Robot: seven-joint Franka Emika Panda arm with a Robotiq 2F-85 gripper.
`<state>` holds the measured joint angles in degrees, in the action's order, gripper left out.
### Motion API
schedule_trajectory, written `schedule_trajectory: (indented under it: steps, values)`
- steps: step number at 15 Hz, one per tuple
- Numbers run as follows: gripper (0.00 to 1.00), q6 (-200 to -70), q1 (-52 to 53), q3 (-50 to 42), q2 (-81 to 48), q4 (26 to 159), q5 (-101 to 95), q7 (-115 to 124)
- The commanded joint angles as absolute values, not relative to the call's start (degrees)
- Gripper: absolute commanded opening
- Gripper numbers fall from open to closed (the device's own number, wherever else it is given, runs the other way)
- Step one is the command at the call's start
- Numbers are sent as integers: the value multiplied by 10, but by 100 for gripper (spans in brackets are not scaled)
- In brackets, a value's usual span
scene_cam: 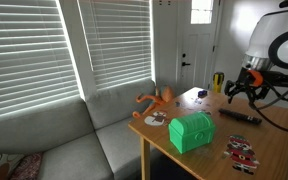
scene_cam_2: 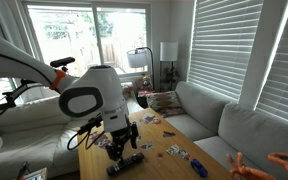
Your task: Press a button on the black remote
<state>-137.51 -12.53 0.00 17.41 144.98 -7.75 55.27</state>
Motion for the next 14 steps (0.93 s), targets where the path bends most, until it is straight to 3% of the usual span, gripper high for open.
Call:
schedule_trajectory:
  steps: [1, 14]
  values:
    - [100, -1327, -113, -3, 228, 1465, -100, 461]
    - [100, -1277, -107, 22, 295, 1462, -104, 243]
